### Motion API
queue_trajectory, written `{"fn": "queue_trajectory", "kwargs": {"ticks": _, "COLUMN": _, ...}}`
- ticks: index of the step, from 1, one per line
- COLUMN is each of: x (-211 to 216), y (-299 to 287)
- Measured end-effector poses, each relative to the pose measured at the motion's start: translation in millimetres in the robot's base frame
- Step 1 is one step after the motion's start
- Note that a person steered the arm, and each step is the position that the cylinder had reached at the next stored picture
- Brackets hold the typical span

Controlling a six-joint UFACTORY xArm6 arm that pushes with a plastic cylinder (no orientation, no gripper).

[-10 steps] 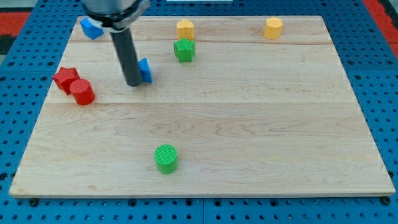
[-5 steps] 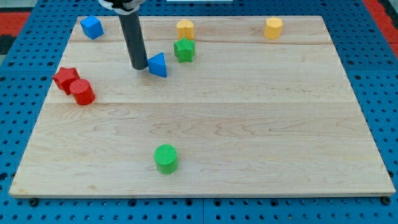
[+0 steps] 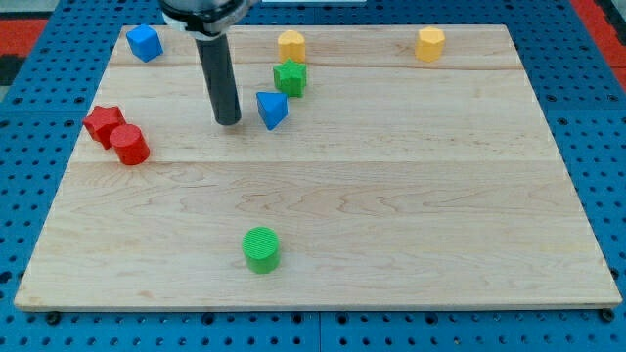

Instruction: Put the blue triangle below the green star

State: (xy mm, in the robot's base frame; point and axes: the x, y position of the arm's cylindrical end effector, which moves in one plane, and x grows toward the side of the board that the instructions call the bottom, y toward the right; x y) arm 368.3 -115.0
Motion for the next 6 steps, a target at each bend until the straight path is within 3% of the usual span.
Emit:
{"fn": "queue_trajectory", "kwargs": {"ticks": 4, "x": -3, "y": 58}}
{"fn": "queue_trajectory", "kwargs": {"ticks": 5, "x": 13, "y": 54}}
{"fn": "queue_trajectory", "kwargs": {"ticks": 6, "x": 72, "y": 17}}
